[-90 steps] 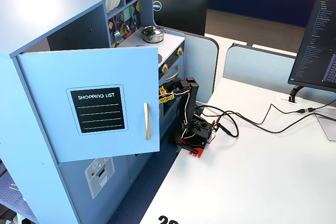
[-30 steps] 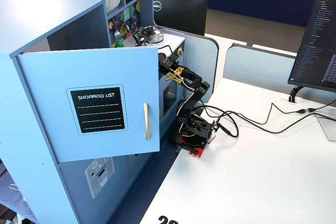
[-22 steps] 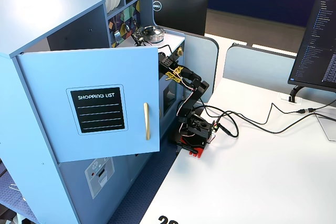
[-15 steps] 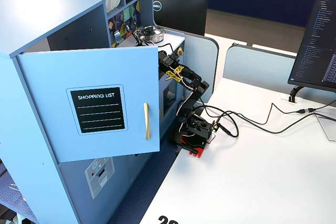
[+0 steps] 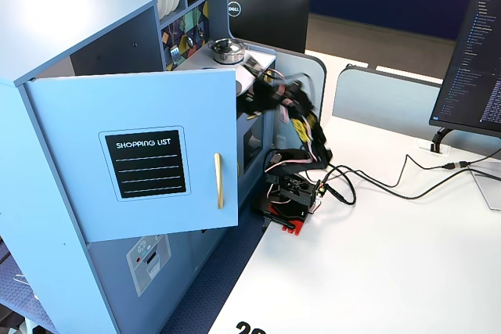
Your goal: Pick up the green pineapple from the left cabinet and place it in the gray recipient
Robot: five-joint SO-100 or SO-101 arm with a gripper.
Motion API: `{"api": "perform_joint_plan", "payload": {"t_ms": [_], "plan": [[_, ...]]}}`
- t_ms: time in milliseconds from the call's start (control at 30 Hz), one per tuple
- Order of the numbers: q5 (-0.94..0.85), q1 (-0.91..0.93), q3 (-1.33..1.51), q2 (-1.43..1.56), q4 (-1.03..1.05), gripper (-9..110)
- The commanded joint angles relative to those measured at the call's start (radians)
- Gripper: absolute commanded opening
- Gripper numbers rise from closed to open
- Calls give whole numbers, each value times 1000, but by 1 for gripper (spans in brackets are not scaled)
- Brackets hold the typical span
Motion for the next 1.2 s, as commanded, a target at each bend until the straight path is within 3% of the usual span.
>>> {"api": "perform_joint_plan", "payload": {"t_ms": [0,300,533,700,900,1033,1167], "plan": [[120,-5,221,144,78,2],[216,-5,936,359,-166,0],[230,-20,1276,476,-278,0],[227,-29,1385,456,-321,0],[304,-58,1385,479,-183,3],[215,-84,1387,479,9,4],[190,-55,1387,479,44,4]]}}
